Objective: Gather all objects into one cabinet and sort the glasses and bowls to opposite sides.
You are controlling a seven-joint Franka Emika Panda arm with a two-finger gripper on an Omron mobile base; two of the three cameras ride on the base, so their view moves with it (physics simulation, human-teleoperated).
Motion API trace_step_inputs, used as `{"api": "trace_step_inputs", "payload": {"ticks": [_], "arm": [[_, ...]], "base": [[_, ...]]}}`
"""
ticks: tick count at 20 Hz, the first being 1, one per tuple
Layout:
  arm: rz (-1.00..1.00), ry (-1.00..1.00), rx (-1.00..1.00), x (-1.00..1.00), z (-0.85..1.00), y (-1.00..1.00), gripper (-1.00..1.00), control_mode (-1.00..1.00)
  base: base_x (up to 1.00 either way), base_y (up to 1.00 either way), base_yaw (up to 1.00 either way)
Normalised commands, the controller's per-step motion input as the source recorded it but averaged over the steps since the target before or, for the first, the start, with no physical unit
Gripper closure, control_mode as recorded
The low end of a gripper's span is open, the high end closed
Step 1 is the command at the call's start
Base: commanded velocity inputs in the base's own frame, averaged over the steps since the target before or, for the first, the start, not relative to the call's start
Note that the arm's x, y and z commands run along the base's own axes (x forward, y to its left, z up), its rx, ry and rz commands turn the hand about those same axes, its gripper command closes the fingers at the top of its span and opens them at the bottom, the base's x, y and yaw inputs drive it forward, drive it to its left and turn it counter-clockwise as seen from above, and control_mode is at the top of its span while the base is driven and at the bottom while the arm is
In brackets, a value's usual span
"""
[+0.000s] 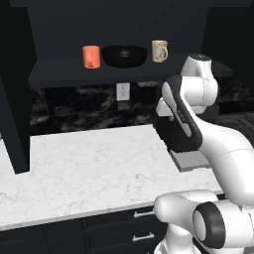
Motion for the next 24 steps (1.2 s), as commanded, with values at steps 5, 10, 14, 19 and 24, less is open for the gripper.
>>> {"api": "trace_step_inputs", "payload": {"ticks": [5,10,14,19,24], "arm": [[0.08,-0.07,0.00,-0.32,0.14,0.14,-1.00,-1.00],[0.16,-0.31,0.00,-0.68,0.59,0.08,-1.00,-1.00],[0.11,-0.38,0.00,-0.88,0.74,-0.03,-1.00,-1.00],[0.06,-0.35,0.00,-0.83,0.68,-0.05,-1.00,-1.00],[-0.11,-0.03,0.00,-0.56,0.36,0.00,-1.00,-1.00]], "base": [[0.00,0.00,0.00],[0.00,0.00,0.00],[0.00,0.00,0.00],[0.00,0.00,0.00],[0.00,0.00,0.00]]}}
